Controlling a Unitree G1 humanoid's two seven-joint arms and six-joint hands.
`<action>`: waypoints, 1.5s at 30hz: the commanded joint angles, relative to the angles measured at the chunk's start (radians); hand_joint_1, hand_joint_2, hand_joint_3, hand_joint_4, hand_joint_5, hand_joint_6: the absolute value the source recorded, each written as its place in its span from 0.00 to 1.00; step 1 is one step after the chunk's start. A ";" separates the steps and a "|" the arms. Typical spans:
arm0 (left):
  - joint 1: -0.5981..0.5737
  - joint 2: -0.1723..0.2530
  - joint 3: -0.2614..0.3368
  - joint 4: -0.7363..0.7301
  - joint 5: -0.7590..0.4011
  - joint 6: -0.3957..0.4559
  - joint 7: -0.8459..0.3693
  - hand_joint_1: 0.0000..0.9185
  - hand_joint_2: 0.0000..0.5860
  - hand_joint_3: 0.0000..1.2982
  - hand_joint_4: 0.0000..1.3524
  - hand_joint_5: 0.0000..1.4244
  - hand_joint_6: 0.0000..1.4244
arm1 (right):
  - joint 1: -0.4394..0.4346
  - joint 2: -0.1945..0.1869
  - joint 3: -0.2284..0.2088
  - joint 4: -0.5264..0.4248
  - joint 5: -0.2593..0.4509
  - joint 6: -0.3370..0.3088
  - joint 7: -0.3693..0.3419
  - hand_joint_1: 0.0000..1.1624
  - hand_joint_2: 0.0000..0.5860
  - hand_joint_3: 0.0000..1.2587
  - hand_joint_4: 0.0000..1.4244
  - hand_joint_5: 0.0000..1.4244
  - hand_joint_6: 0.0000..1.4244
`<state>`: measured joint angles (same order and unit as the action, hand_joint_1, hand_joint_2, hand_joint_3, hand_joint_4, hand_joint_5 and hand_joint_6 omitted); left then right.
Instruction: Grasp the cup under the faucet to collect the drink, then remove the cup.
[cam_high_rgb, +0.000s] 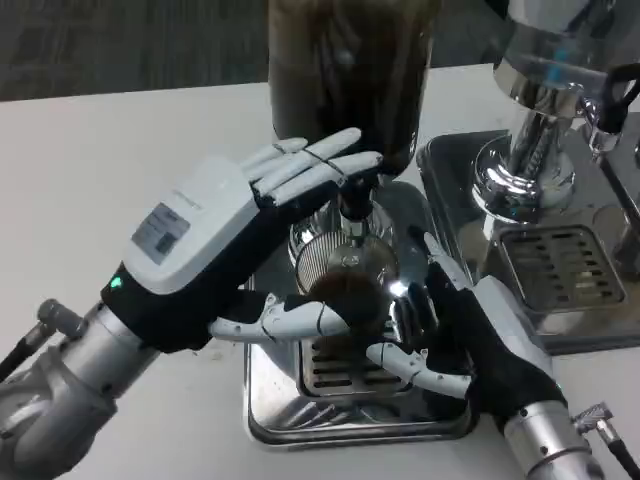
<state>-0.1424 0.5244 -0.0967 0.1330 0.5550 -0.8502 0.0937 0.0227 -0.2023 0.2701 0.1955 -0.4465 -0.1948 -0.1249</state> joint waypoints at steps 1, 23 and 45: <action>0.010 -0.018 0.041 0.005 -0.021 0.008 0.039 0.00 0.32 0.19 0.09 0.22 0.16 | 0.013 0.008 -0.001 -0.005 0.011 -0.012 0.003 0.46 0.35 0.00 0.00 0.00 0.05; 0.111 -0.078 0.202 0.100 -0.397 -0.081 -0.002 0.00 0.35 0.23 0.11 0.25 0.18 | 0.043 0.029 -0.027 -0.013 0.052 -0.053 -0.006 0.47 0.36 0.00 0.00 0.00 0.05; 0.229 -0.097 0.287 0.319 -0.307 -0.033 0.039 0.00 0.36 0.22 0.07 0.20 0.10 | 0.074 0.076 -0.039 -0.013 0.152 -0.095 0.034 0.55 0.28 0.00 0.00 0.00 0.03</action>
<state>0.0770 0.4267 0.1924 0.4360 0.2515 -0.8853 0.1370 0.0924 -0.1276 0.2198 0.1936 -0.2978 -0.2811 -0.1171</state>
